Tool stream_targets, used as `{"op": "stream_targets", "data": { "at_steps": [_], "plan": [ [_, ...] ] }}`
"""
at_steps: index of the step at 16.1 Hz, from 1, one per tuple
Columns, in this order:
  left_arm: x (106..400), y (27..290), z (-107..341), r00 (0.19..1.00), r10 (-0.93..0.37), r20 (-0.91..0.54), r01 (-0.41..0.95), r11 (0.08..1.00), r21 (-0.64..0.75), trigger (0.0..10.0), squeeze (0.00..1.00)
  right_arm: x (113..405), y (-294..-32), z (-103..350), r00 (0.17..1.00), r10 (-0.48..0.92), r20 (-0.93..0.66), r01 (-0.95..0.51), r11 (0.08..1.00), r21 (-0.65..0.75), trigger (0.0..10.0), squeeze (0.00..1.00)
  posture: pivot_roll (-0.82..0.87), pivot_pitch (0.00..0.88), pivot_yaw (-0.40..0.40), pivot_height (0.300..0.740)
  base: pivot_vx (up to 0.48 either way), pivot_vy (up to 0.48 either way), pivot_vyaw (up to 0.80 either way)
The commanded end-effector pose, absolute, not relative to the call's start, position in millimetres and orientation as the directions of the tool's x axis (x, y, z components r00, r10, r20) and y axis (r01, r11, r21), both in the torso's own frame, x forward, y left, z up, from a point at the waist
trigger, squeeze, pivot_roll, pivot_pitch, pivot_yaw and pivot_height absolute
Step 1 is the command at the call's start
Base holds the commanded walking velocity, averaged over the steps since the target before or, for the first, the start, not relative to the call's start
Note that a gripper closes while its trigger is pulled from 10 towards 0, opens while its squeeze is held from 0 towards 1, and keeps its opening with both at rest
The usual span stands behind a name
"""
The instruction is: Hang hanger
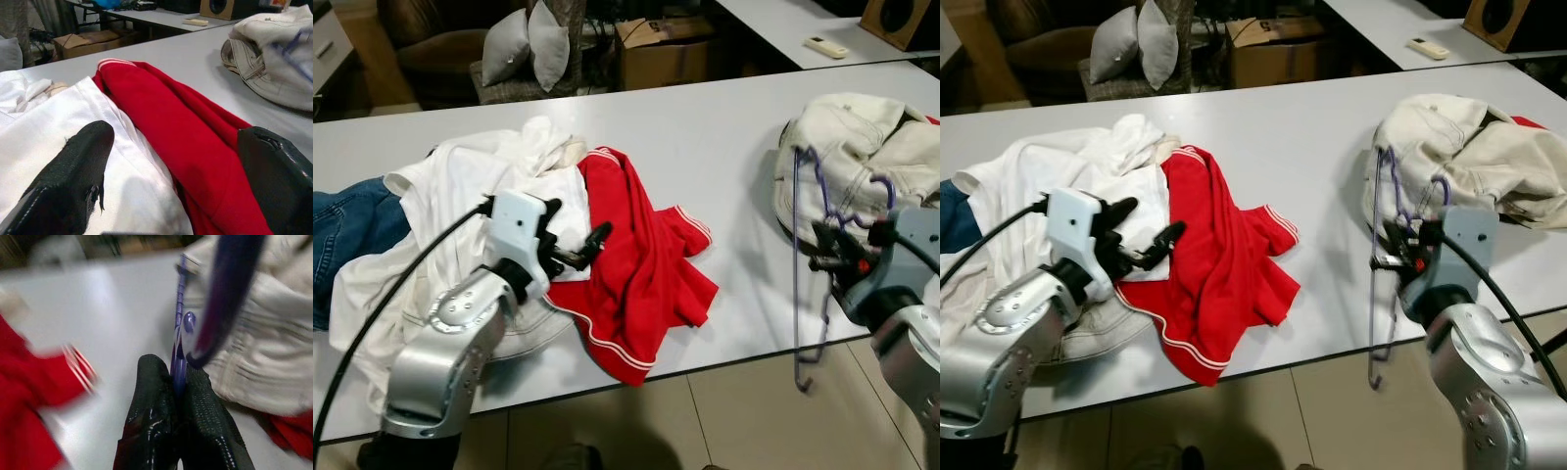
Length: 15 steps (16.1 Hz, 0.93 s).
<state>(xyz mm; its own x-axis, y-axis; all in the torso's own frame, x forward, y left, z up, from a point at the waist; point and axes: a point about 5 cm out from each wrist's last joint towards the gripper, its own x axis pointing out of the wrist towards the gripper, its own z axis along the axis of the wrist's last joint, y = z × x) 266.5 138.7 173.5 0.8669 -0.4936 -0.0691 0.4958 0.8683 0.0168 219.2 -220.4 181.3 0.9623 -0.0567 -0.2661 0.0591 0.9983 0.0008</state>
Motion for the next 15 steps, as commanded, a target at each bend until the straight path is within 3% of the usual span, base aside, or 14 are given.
{"op": "stream_targets", "data": {
  "at_steps": [1,5,8,10,13,15],
  "plan": [
    [268,134,174,0.852,-0.518,-0.084,0.521,0.853,0.028,10.0,0.00,210,-238,173,0.922,-0.138,-0.361,0.122,0.990,-0.067,10.0,0.00,-0.08,0.072,0.073,0.740,0.000,0.000,0.00],
    [273,133,175,0.824,-0.559,-0.093,0.564,0.825,0.043,10.0,0.00,185,-291,188,0.843,-0.197,-0.501,0.068,0.962,-0.264,10.0,0.00,-0.12,0.083,0.091,0.740,0.000,0.000,0.00],
    [276,137,178,0.820,-0.564,-0.095,0.570,0.819,0.062,10.0,0.00,174,-310,220,0.832,-0.128,-0.539,-0.050,0.951,-0.304,10.0,0.00,-0.13,0.081,0.087,0.740,0.000,0.000,0.00],
    [278,143,178,0.825,-0.556,-0.105,0.564,0.821,0.085,10.0,0.00,174,-309,237,0.849,-0.016,-0.528,-0.137,0.959,-0.250,10.0,0.00,-0.13,0.074,0.080,0.740,0.000,0.000,0.00],
    [278,148,179,0.827,-0.551,-0.111,0.562,0.821,0.105,10.0,0.00,177,-311,246,0.866,0.043,-0.499,-0.178,0.958,-0.226,10.0,0.00,-0.13,0.069,0.075,0.740,0.000,0.000,0.00],
    [275,150,177,0.810,-0.570,-0.136,0.584,0.803,0.119,10.0,0.00,182,-281,239,0.835,0.312,-0.454,-0.374,0.926,-0.051,10.0,0.00,-0.12,0.060,0.068,0.740,0.000,0.000,0.00]
  ]
}}
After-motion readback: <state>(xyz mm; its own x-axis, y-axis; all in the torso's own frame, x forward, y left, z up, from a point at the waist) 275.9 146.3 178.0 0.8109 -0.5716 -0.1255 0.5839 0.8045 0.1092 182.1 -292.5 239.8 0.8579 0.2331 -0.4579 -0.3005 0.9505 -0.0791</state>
